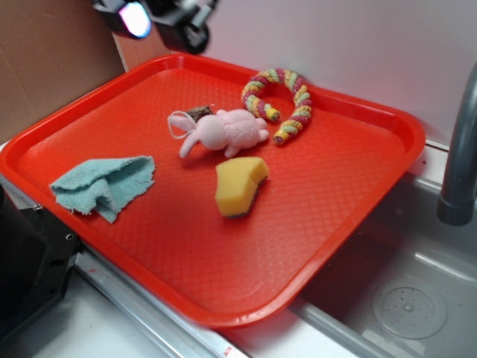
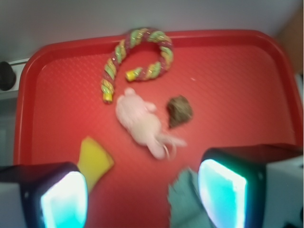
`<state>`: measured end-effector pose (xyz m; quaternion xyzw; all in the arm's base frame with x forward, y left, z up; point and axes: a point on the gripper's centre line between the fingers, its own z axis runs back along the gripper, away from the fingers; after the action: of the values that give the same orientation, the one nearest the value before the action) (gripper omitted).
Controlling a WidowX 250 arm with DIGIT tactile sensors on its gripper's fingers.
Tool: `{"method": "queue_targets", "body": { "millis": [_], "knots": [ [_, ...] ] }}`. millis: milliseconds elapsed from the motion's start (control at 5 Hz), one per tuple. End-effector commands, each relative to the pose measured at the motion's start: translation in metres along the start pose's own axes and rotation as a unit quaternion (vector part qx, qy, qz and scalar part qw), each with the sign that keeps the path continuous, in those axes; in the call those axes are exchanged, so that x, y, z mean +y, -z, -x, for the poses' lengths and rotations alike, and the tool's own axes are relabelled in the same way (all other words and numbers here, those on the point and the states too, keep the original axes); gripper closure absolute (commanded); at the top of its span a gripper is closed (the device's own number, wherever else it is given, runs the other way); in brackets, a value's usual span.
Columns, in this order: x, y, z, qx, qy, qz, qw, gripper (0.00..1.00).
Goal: Grab the pink bunny.
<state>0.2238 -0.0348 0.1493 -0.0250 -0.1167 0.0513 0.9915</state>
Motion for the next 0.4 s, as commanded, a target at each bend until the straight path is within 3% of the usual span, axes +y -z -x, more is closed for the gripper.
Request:
{"method": "queue_targets", "body": {
  "millis": [0,200],
  "knots": [
    [0.004,0.049,-0.028,0.017,0.017,-0.001,1.000,0.00],
    [0.004,0.081,-0.028,0.042,0.035,-0.011,0.998,0.00]
  ]
}}
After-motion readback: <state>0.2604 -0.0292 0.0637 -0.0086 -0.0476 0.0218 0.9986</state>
